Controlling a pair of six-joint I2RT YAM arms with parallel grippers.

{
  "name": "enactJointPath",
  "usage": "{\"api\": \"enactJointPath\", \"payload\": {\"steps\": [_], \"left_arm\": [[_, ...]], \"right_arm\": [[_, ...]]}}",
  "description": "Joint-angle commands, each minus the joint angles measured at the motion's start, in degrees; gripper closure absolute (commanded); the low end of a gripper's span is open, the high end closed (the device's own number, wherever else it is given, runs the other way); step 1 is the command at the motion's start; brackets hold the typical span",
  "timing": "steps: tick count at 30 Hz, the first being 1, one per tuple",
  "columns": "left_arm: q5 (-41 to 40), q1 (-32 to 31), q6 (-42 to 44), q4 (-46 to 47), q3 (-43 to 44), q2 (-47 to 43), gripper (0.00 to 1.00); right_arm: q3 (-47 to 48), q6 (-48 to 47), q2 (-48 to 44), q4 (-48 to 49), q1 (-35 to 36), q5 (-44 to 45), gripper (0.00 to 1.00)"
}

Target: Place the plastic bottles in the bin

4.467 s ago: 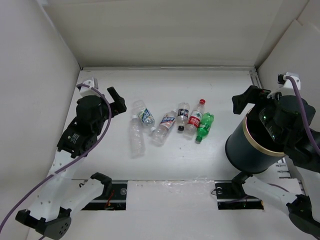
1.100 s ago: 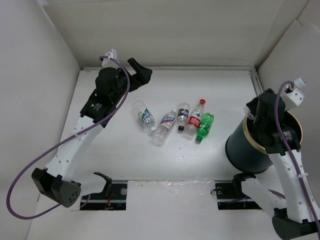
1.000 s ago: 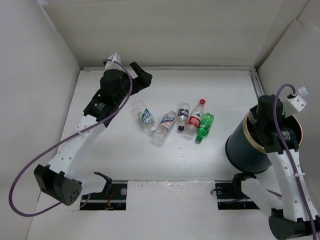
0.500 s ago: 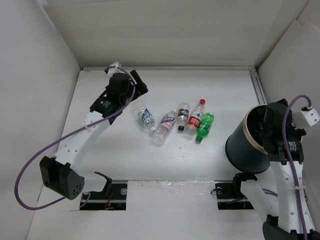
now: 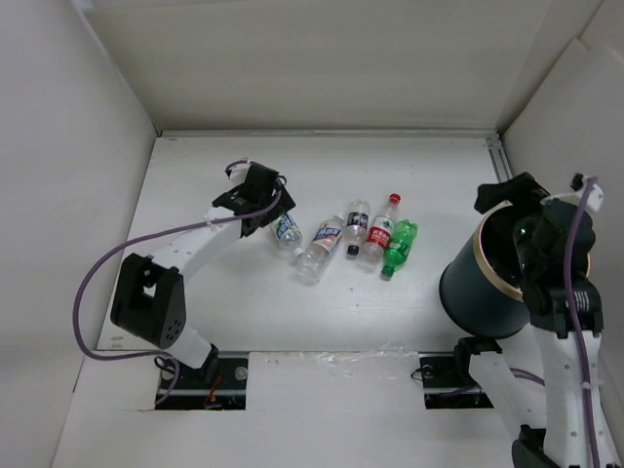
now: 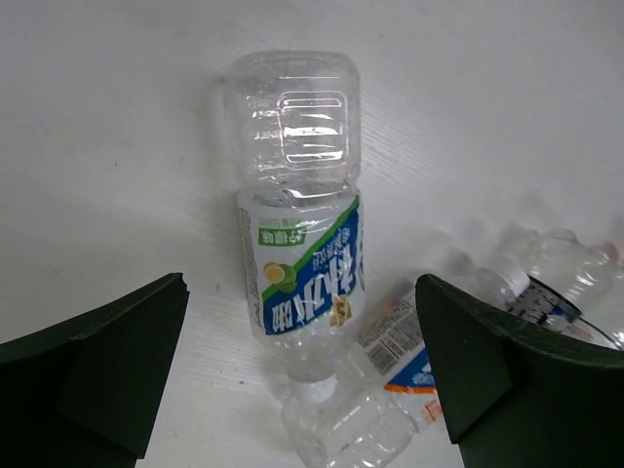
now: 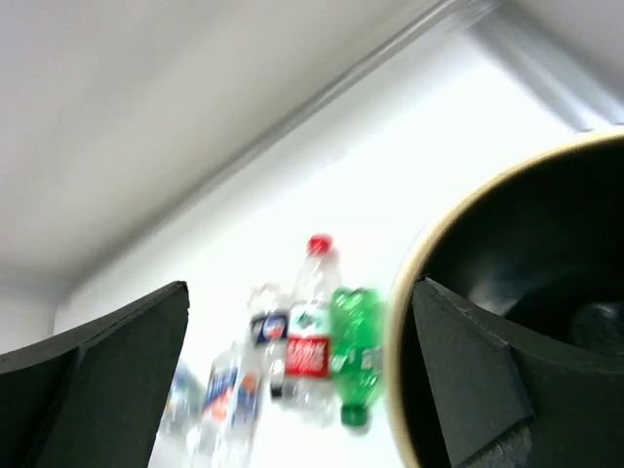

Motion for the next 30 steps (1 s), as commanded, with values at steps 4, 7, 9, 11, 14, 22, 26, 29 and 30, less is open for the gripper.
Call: {"api": "enactJointPath", "payload": {"steps": [4,7,9,11,14,22,26,29,30], "left_arm": [[-3.1,0.4,-4.2,1.5,3.6,8.8,0.00],[-3.6,1.5,-5.0,2.4,4.4,12.2,0.00],[-3.6,2.1,-5.6,3.4,5.2,13.9,0.00],[-4.4,2.1,-5.6,3.4,8.2,16.5,0.00],[-4.4,2.1,-5.6,3.4,9.9,19.0,0.00],[-5.0,3.8,-6.2,1.4,12.8,22.0,0.00],[-5.0,4.9,-5.7,2.3,12.2,22.5,0.00],[-3.9,5.4,-4.3,2.8,13.7,25.0,0.00],[-3.9,5.9,-3.6,2.8,14.4,25.7,0.00]], "right_arm": [[3.3,-8.5,8.0,8.3,9.7,-15.0,0.00],[6.1,-11.7,11.6,8.3,15.0,-14.3,0.00],[7.8,-13.3,13.9,8.3,17.6,-16.1,0.00],[9.2,-13.8,16.9,8.3,22.1,-15.0,0.00],[10.6,-14.4,19.7,9.6,27.7,-12.2,0.00],[13.7,-14.4,26.2,11.4,35.7,-8.9,0.00],[14.8,-15.5,28.8,12.7,37.0,-10.3,0.00],[14.8,-15.5,29.5,13.3,38.2,-10.9,0.00],[14.8,-15.5,29.5,13.3,38.7,-10.9,0.00]]}}
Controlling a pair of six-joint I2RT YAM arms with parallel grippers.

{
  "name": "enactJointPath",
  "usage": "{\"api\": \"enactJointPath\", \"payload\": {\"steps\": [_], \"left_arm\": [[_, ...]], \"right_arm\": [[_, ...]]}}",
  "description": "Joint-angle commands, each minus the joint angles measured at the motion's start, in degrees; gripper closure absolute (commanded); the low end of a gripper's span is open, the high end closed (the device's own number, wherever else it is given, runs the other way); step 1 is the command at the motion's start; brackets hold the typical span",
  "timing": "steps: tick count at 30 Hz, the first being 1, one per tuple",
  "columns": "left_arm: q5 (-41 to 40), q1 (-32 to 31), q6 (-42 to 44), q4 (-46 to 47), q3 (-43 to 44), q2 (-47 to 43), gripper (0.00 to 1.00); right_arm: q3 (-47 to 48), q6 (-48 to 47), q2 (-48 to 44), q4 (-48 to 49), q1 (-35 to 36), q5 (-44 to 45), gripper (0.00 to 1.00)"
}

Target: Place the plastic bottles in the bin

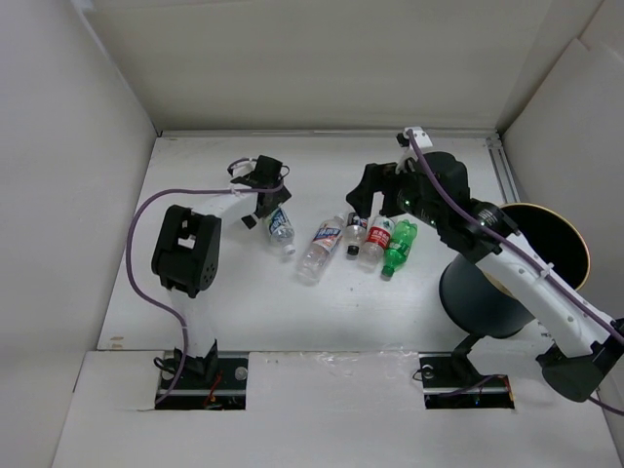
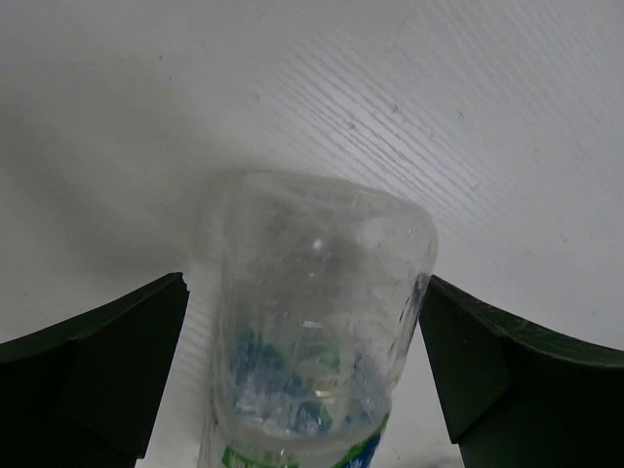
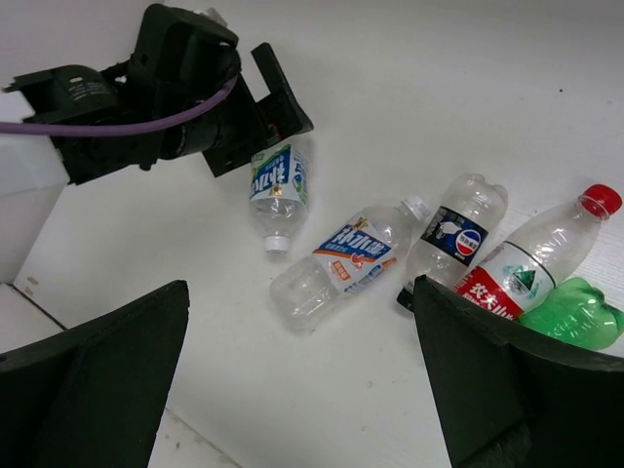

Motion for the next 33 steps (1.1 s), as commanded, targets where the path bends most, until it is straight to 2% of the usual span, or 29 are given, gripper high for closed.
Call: {"api": "enactJointPath", "payload": {"steps": [1,4,7,8,9,11,13,14,18,23,26,29,31,33], "left_arm": [[0.0,0.9,0.9,-0.3,3.6,2.6,0.00],[0.0,0.9,1.5,-0.3,4.7,4.8,0.03],[0.5,1.4,2.2,-0.3,6.1,6.1,0.16],[1.1,1.4,2.2,-0.3,6.1,6.1,0.23],[1.1,1.9,2.2,-0.3,6.1,6.1,0.44],[1.1,1.9,2.2,-0.3,6.1,5.5,0.68],[0.6,1.9,2.7,-0.3,6.1,3.8,0.87],[1.1,1.9,3.8,-0.3,6.1,3.0,1.00],[5.4,1.3,12.6,3.6,6.6,-5.0,1.00],[15.9,0.2,20.4,7.2,8.5,-18.4,1.00],[28.9,0.2,25.1,8.0,10.8,-22.3,1.00],[36.3,-1.0,25.7,4.7,14.5,-24.2,1.00],[41.5,-1.0,25.1,7.1,13.6,-27.7,1.00],[43.5,-1.0,24.5,8.3,13.1,-31.4,1.00]], "right_arm": [[2.9,-1.1,-0.5,4.9,1.3,-0.7,0.00],[2.3,-1.1,-0.5,5.4,1.8,-0.7,0.00],[1.8,-0.5,-0.5,5.4,2.3,-0.7,0.00],[1.8,-0.5,-0.5,5.4,2.3,-0.7,0.00],[1.8,-0.5,-0.5,5.4,2.3,-0.7,0.00],[1.8,-0.5,-0.5,5.4,2.9,-0.7,0.00],[1.2,-0.5,0.0,6.2,2.9,-2.3,0.00],[1.2,-1.1,0.0,6.7,2.9,-4.8,0.00],[-2.6,-1.1,0.5,12.8,2.9,-12.6,0.00],[-2.6,1.3,4.5,17.6,3.5,-13.2,0.00],[-0.9,6.0,6.7,20.9,3.5,-12.3,0.00],[2.6,7.2,8.4,22.2,4.8,-10.9,0.00],[4.4,8.5,10.5,22.9,4.8,-10.3,0.00],[6.5,10.1,12.8,24.7,4.8,-12.6,0.00]]}}
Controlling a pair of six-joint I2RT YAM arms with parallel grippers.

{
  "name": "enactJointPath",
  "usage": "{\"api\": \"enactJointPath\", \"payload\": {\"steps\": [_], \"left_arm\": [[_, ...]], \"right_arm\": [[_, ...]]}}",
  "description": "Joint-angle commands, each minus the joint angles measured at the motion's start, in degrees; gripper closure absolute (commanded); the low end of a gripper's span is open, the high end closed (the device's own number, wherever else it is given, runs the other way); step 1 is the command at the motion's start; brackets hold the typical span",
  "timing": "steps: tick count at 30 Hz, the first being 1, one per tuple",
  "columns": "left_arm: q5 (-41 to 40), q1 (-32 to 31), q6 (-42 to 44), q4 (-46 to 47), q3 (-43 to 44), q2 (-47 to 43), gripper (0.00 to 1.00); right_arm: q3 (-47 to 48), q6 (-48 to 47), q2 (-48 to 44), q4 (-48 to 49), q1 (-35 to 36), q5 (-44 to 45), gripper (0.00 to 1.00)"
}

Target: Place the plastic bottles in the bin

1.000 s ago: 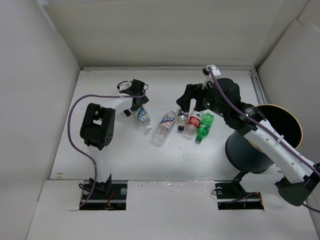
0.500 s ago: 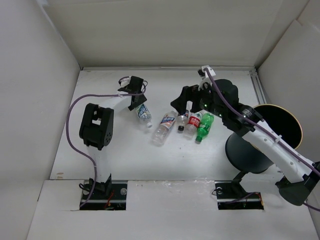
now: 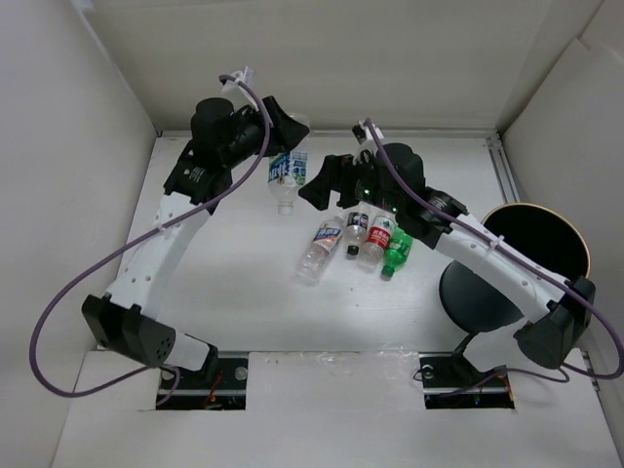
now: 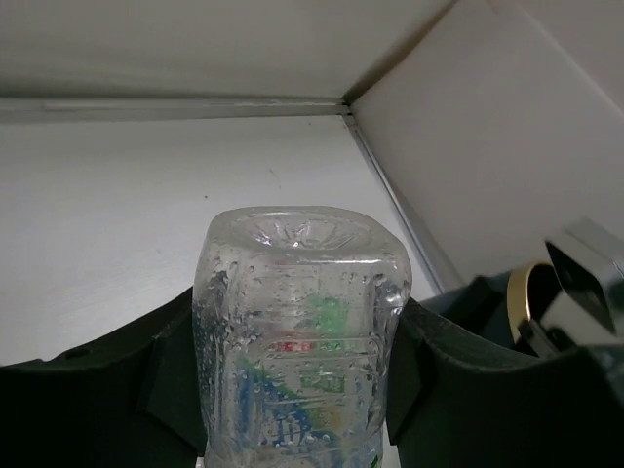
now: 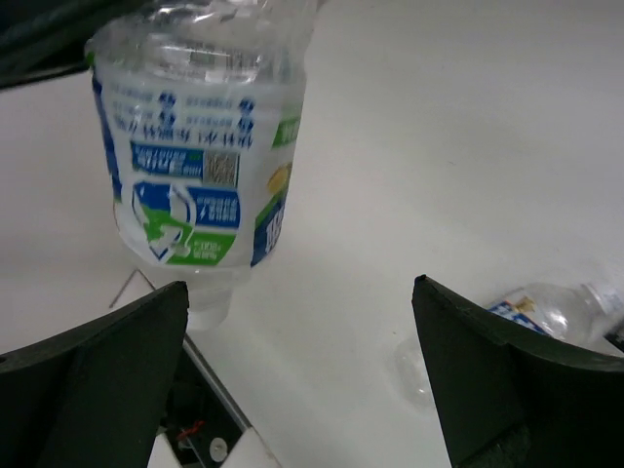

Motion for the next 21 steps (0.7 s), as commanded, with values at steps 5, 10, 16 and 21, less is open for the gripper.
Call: {"api": "enactJointPath", "payload": {"steps": [5,10,16,21], "left_arm": [[12.5,0.0,1.2,3.2,-2.7,-7.5,1.00],[14.2,0.0,0.6,2.7,-2.1,-8.6,1.00],[17.8,0.0,-2.4,5.2,-2.7,-10.4,1.00],[14.1,0.0,-3.0,5.2,-3.2,-12.1,0.43]], "right_arm": [[7.7,5.4,3.9,12.5,2.6,-4.2,0.00],[10.0,7.2,7.5,17.1,4.3,-7.7,0.00],[12.7,8.3,11.9,17.6,6.3,-4.9,0.05],[11.5,8.3,11.0,18.7,6.3,-3.0,0.96]]}}
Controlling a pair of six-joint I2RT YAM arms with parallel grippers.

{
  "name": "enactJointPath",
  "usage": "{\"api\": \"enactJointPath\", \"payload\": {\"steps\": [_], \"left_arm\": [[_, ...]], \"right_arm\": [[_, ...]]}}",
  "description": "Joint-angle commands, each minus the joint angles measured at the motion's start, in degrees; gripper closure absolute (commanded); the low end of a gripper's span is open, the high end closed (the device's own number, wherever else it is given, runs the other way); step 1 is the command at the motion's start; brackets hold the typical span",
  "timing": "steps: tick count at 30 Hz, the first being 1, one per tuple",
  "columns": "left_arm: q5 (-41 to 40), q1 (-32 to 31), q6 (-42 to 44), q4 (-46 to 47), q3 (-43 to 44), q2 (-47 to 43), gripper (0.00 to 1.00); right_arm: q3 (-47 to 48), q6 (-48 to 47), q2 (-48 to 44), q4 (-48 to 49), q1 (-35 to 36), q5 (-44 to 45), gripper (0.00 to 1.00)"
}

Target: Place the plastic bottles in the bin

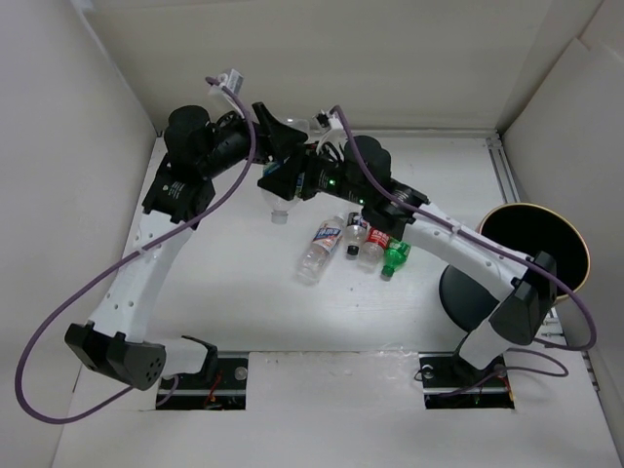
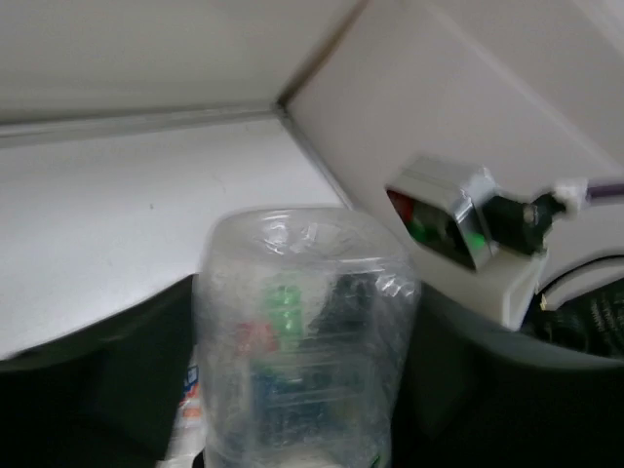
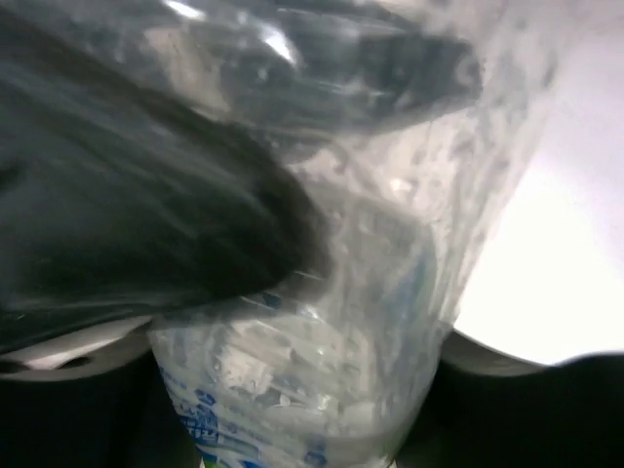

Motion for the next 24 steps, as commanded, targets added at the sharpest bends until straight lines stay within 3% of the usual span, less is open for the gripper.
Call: {"api": "enactJointPath", "payload": {"steps": [1,4,5,8,12,16,19,24], "left_arm": [[-0.4,-1.2,-2.6,3.0,0.1,-3.9,0.04],[-5.3,-1.2,-2.6,0.3,1.7,-4.6,0.00],[-11.0,-1.2,-2.6,-1.0,2.4,-4.6,0.00],[-22.1,-1.2,-2.1,-7.4,5.2,-4.6,0.00],[-27.5,-1.2,0.0,-9.9,2.8,-3.9,0.00],[-24.8,-1.2,1.3,-7.4,-2.4,-3.9,0.00],[-20.9,-1.2,1.8,-4.5,-6.2,-3.9,0.00],[-19.7,-1.2,1.2,-2.3,-10.6,-3.2,0.00]], "right_arm": [[1.1,-1.3,-1.9,4.5,0.3,3.5,0.99],[-2.7,-2.8,-6.4,3.9,-0.2,8.5,1.00],[-3.6,-2.8,-7.9,3.1,-0.9,10.3,1.00],[-7.0,-4.3,-15.7,-4.0,-5.5,15.2,1.00],[-9.3,-6.8,-27.6,-16.1,-12.9,26.6,1.00],[-7.7,-6.8,-35.2,-32.8,-25.0,43.1,1.00],[-6.5,-6.1,-39.3,-39.2,-30.0,53.9,1.00],[-9.5,1.0,-44.8,-51.3,-39.4,63.8,0.95]]}}
